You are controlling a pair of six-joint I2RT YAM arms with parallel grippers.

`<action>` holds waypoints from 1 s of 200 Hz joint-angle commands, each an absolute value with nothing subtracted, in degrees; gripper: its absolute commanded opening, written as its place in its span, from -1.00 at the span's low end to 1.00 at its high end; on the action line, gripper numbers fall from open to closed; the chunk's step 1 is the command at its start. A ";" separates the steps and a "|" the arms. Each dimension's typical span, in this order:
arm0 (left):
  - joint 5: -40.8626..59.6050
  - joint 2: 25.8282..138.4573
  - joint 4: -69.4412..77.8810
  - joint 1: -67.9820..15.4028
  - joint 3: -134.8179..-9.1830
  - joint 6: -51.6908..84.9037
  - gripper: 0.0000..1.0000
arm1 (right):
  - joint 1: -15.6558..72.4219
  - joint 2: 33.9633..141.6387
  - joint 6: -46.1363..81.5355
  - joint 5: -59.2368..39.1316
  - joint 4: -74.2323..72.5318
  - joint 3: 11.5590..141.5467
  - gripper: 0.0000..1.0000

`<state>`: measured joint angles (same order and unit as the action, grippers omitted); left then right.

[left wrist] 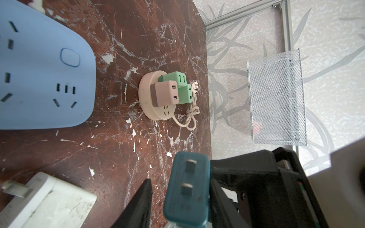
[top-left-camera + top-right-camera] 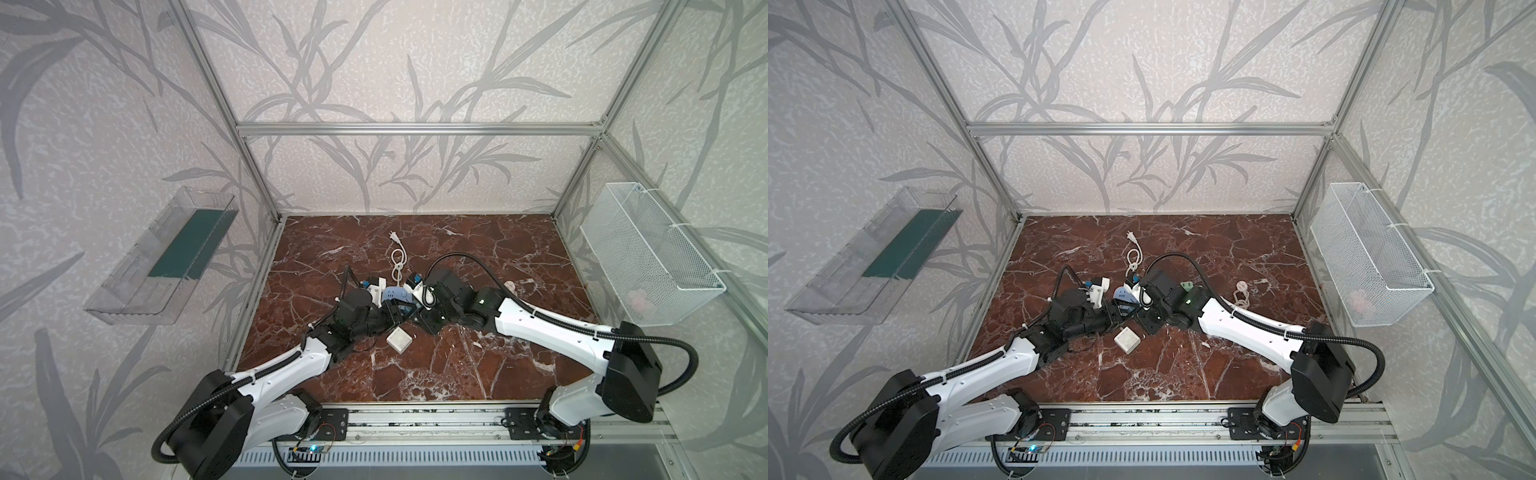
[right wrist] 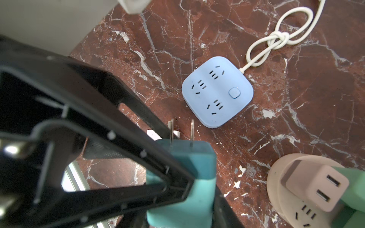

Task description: Insert the plug

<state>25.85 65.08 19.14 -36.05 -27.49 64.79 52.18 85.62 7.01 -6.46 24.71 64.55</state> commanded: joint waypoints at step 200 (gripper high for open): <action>27.07 60.60 37.12 -30.32 -20.10 83.10 -1.00 | 48.03 70.66 8.22 -9.13 -19.68 38.79 0.49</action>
